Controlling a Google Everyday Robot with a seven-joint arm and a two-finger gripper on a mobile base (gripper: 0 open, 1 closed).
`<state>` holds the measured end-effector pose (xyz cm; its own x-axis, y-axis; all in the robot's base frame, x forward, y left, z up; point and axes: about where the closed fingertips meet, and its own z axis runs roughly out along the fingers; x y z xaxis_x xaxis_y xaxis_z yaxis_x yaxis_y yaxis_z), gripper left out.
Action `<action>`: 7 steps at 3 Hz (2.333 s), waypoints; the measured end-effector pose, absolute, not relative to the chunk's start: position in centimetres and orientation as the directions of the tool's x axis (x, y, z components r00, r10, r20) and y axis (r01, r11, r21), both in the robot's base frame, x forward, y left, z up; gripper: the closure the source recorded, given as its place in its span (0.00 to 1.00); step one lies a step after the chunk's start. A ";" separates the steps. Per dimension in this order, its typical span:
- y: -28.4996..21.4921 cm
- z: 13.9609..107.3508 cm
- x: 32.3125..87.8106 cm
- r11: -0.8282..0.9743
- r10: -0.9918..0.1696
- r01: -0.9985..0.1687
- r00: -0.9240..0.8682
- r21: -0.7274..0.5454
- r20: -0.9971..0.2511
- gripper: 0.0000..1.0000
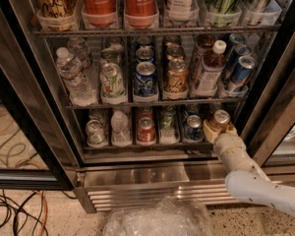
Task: Pick orange can from bottom shelf of fridge
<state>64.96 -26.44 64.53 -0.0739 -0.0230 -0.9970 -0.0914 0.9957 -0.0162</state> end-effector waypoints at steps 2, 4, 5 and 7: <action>-25.7 64.7 61.3 0.992 -0.075 -0.111 -0.145 -0.059 -0.987 1.00; -25.1 67.1 53.7 0.996 -0.049 -0.084 -0.228 -0.031 -0.973 1.00; -25.2 67.5 51.7 0.989 0.084 -0.095 -0.255 0.111 -0.963 1.00; -22.8 69.1 50.9 0.922 0.298 -0.167 -0.269 0.349 -0.916 1.00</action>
Offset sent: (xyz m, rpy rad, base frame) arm -0.0917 0.0075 -0.0040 -0.0899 0.1792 -0.0008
